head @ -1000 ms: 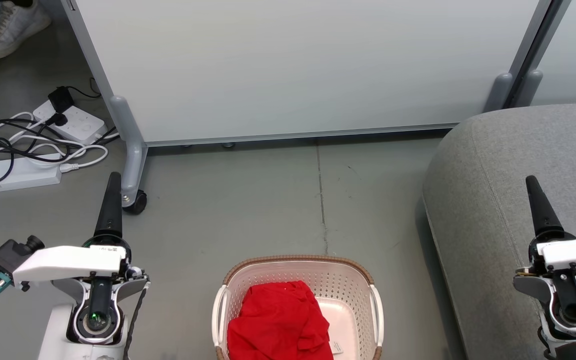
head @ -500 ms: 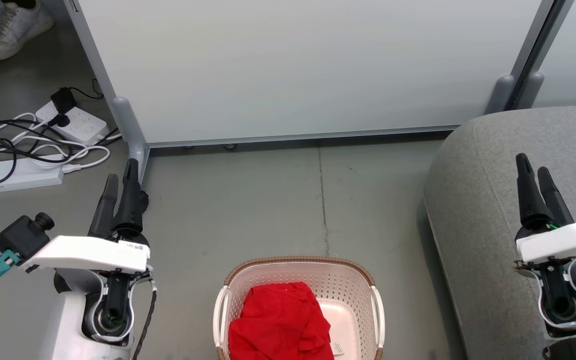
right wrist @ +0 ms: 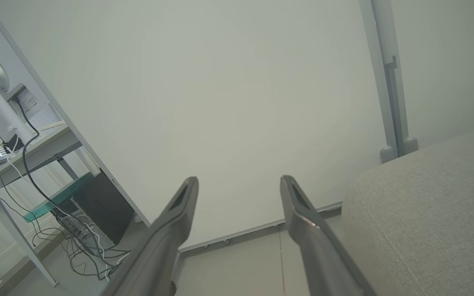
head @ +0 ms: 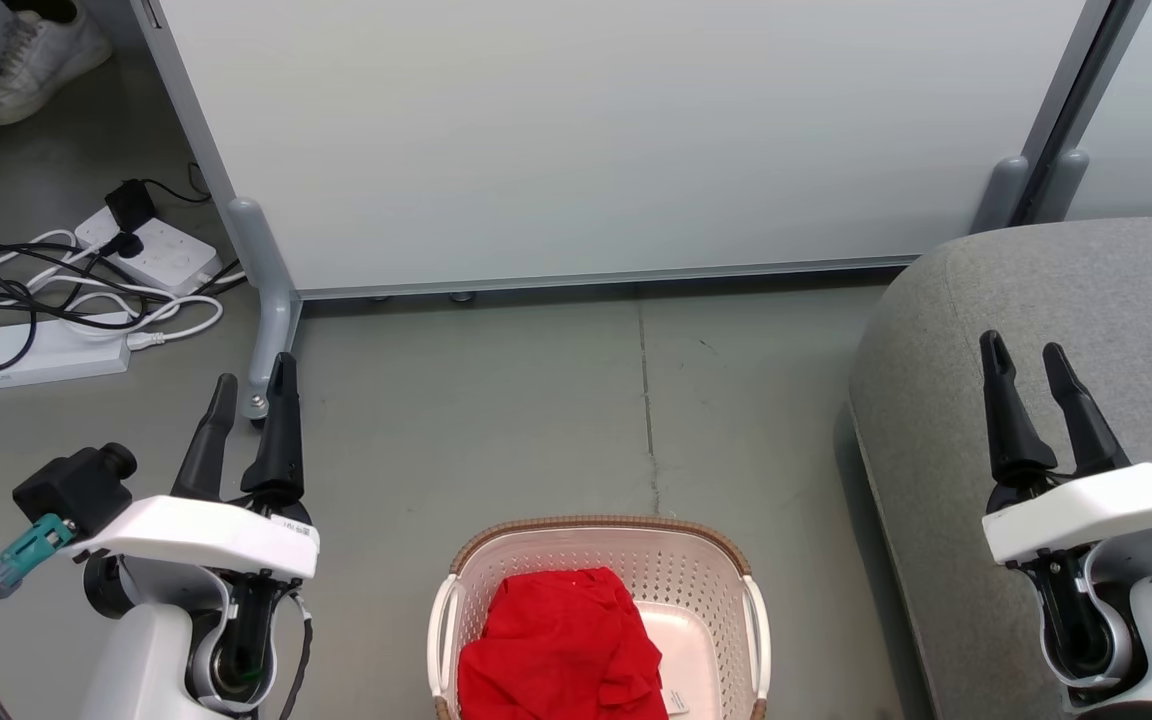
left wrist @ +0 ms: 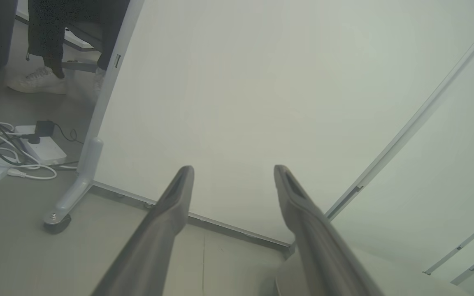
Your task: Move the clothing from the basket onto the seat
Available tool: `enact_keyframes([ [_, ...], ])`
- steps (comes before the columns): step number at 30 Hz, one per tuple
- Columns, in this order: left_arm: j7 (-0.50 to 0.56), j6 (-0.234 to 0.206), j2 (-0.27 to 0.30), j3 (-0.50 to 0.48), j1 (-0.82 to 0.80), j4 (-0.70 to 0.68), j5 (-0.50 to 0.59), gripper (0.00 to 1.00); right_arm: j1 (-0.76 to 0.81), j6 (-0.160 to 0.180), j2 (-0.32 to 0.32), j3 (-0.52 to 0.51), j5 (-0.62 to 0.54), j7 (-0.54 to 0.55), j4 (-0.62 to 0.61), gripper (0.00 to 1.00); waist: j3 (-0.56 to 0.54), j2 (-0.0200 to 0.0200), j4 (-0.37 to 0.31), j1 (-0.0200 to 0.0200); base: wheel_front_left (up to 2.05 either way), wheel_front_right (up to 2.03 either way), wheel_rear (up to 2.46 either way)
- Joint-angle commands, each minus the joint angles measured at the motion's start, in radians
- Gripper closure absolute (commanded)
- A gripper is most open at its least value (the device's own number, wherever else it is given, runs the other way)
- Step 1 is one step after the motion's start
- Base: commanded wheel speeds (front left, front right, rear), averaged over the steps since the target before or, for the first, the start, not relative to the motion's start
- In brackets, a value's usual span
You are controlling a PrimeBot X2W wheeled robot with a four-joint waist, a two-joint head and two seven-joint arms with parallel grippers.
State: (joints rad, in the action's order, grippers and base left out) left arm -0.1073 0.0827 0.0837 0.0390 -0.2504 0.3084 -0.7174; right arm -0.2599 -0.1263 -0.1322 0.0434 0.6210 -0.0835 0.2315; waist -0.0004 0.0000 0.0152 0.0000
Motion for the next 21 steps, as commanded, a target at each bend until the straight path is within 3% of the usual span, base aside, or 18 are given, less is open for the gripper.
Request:
enact_keyframes([
  [1, -0.011, -0.005, 0.011, 0.005, -0.009, -0.006, 0.041, 0.00, -0.003, -0.003, -0.011, 0.003, -0.041, -0.015, -0.013, 0.00, -0.001, 0.0000, 0.001, 0.0000, 0.00, 0.00, 0.00],
  [21, -0.060, -0.039, 0.020, 0.044, 0.030, 0.044, 0.242, 0.00, 0.052, -0.004, 0.014, 0.002, -0.246, -0.072, 0.069, 0.00, -0.009, 0.0000, 0.011, 0.0000, 0.00, 0.00, 0.00],
])
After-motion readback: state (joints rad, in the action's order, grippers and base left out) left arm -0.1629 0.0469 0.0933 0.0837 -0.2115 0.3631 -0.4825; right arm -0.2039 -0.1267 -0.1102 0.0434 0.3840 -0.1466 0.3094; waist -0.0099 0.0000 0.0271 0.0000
